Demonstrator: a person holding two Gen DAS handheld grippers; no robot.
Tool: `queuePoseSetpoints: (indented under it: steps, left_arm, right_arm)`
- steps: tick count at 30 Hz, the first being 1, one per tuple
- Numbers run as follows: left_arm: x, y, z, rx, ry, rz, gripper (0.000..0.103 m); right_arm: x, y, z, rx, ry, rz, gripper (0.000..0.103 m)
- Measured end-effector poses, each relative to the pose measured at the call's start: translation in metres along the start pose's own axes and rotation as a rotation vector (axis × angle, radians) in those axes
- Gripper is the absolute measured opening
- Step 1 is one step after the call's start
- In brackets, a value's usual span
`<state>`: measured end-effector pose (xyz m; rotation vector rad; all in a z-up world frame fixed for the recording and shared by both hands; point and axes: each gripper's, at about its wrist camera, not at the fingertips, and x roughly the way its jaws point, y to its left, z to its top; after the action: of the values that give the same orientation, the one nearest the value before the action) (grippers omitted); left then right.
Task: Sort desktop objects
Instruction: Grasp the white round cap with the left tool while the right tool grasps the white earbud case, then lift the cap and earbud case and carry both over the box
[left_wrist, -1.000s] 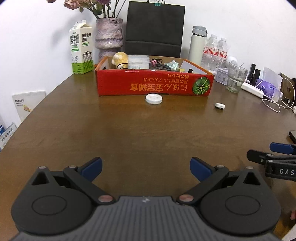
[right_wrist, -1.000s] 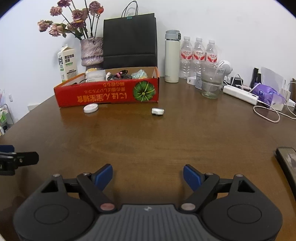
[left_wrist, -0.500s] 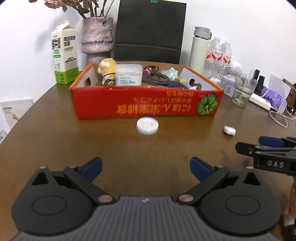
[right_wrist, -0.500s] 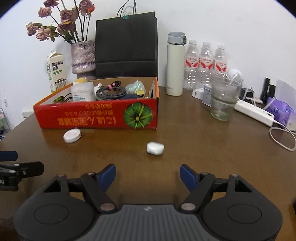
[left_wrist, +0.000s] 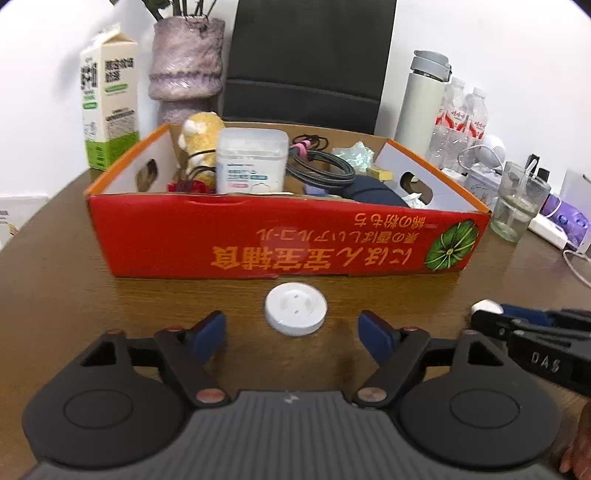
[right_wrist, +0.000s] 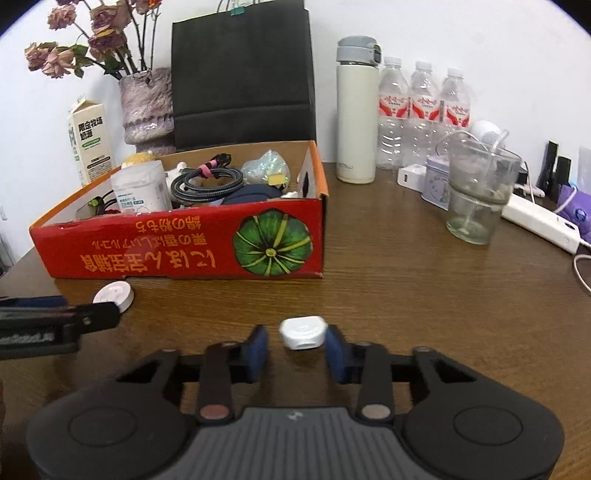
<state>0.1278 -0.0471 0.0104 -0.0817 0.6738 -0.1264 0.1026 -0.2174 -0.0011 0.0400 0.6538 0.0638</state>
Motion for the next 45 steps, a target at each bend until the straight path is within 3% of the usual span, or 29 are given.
queuePoseSetpoints:
  steps: [5,12,16,21,30,45]
  left_arm:
    - [0.007,-0.010,-0.001,0.059,-0.021,0.045,0.039]
    - [-0.007,-0.011,-0.008,0.069,-0.029,0.012,0.038]
    - [-0.050,-0.013,-0.010,0.033,-0.135,0.021,0.038]
    - [-0.109,-0.017,-0.015,-0.003,-0.210,0.011,0.039]
    - [-0.189,-0.025,-0.029,0.021,-0.296,-0.024,0.039]
    - [-0.278,-0.027,-0.058,0.038,-0.399,-0.020,0.039]
  right_arm:
    - [-0.002,0.005,-0.001,-0.027,-0.016,0.009,0.025]
    - [-0.013,0.005,-0.003,-0.022,-0.064,0.024,0.025]
    - [-0.038,0.014,-0.004,-0.060,-0.115,0.012,0.025]
    - [-0.084,0.028,-0.009,-0.047,-0.190,0.066,0.025]
    - [-0.161,0.045,-0.018,-0.061,-0.252,0.133,0.025]
    - [-0.261,0.053,-0.031,-0.093,-0.361,0.137,0.025]
